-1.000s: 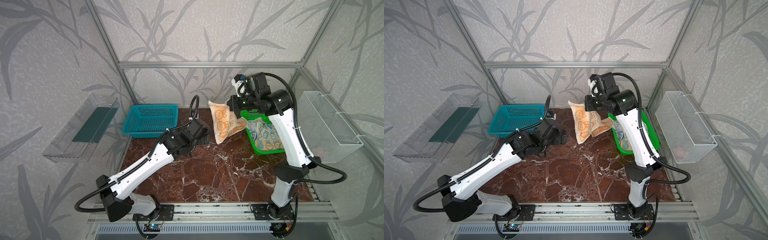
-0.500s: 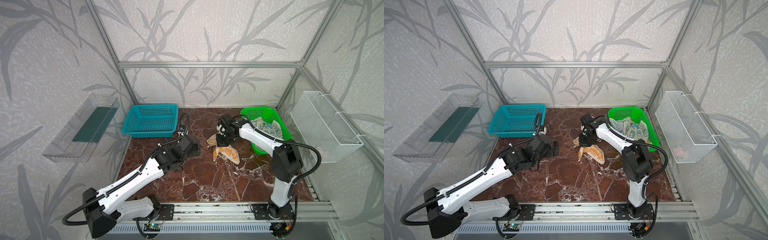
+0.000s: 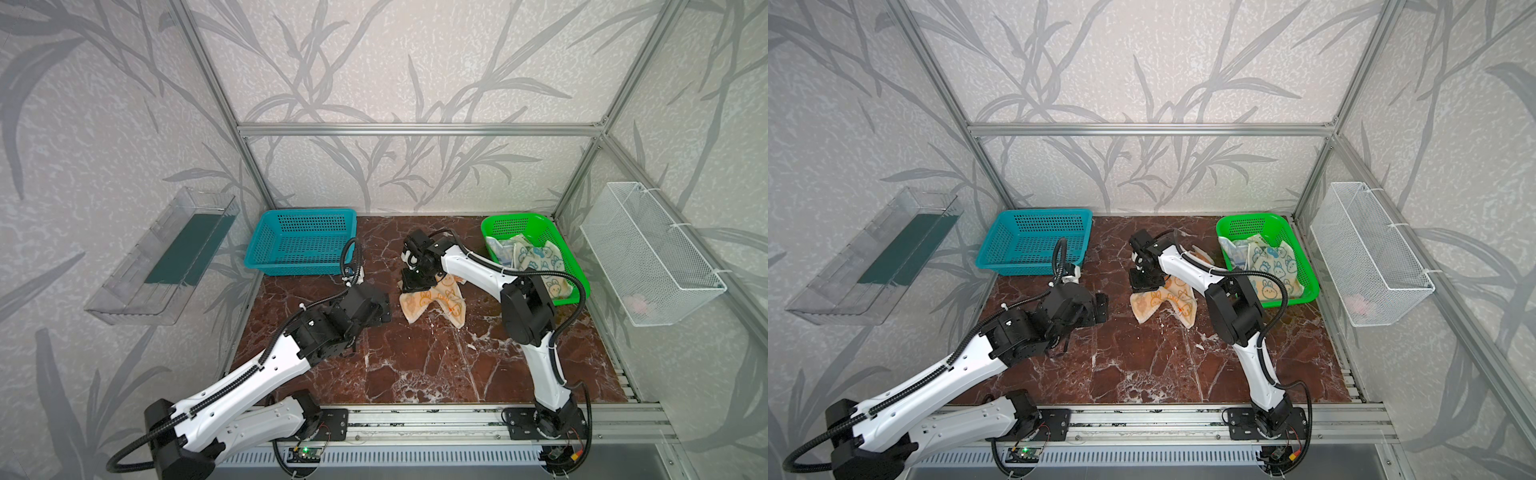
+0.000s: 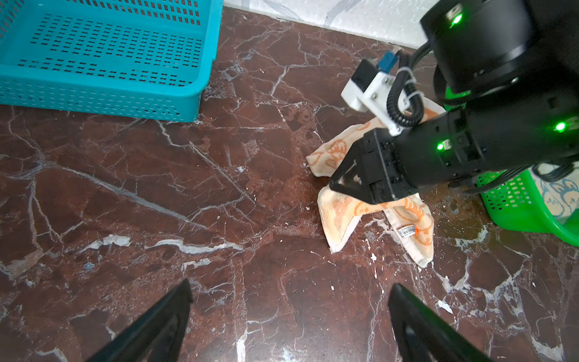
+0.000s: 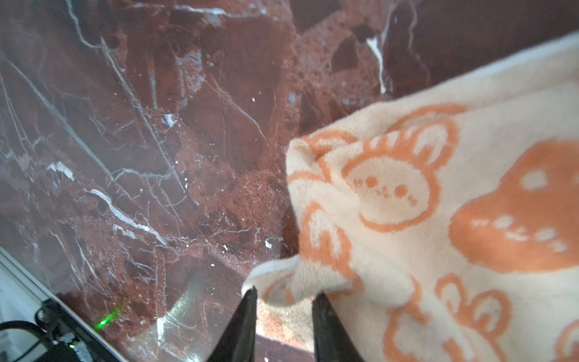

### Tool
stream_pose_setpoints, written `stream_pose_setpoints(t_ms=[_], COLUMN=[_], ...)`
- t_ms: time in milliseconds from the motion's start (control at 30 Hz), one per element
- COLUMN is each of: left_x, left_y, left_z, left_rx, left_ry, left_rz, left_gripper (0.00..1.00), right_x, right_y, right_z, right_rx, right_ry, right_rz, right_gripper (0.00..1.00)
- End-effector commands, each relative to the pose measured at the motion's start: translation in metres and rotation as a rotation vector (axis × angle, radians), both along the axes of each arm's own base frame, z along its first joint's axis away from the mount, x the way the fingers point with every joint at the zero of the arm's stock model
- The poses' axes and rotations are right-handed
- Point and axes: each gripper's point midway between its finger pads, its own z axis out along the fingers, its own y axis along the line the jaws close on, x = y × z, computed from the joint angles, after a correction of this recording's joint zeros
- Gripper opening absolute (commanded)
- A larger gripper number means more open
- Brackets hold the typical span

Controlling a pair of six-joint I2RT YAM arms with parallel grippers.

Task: Fold and stack the towels
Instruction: 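Grasp the orange towel's corner with the left gripper beside the right gripper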

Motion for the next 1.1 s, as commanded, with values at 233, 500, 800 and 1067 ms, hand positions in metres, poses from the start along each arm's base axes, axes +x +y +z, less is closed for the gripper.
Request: stream_pose_setpoints(t_ms=[233,500,800,1067], left_x=[-0.010,0.003,0.011,0.010], left_y=[-0.016,-0.059,-0.092,-0.096], left_z=[-0.030,-0.056,-0.095,-0.116], left_rx=[-0.093,-0.143,-0.124,-0.108], left_ry=[0.094,0.170,0.300,0.353], left_rz=[-0.030,-0.094,-0.135,-0.128], left_gripper=[0.99,0.99,0.99,0.99], right_x=[-0.039,-0.099,-0.119,-0.108], right_y=[-0.083,-0.164,-0.177,-0.167], right_z=[0.079,0.030,-0.031,-0.055], right_rx=[-0.101,-0.166,-0.167,-0.170], right_ry=[-0.188,-0.098,0.043,0.087], right_rz=[-0.041,-0.135,-0.159,-0.163], right_gripper=[0.90,0.84,0.72,0.58])
